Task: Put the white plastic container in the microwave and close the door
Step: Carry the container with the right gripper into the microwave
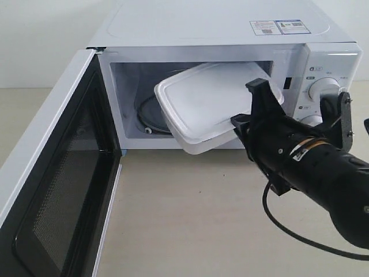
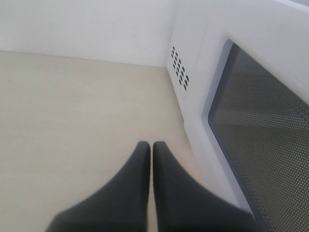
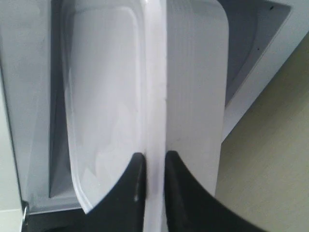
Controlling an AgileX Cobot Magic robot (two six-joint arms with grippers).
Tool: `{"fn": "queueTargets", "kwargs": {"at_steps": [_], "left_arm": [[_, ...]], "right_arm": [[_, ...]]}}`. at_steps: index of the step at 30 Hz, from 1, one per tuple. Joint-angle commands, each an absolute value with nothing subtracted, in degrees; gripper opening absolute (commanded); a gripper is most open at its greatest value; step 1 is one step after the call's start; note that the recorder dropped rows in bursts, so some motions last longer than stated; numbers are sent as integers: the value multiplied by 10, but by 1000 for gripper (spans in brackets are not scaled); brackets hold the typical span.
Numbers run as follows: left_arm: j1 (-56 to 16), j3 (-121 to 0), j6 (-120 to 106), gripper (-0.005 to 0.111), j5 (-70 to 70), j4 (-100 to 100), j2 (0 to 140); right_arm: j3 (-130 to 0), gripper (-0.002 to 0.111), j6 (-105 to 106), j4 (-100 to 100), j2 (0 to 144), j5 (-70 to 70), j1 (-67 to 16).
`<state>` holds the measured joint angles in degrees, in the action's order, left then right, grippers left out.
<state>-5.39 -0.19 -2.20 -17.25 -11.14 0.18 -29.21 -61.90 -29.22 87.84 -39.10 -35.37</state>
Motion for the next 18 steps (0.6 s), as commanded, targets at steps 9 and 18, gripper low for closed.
{"fn": "queueTargets", "kwargs": {"at_steps": [9, 18], "left_arm": [[-57, 0, -18, 4, -170, -109, 0], [-57, 0, -18, 4, -170, -109, 0]], "right_arm": [[-392, 0, -569, -313, 948, -347, -354], [-553, 0, -572, -384, 1073, -344, -348]]}}
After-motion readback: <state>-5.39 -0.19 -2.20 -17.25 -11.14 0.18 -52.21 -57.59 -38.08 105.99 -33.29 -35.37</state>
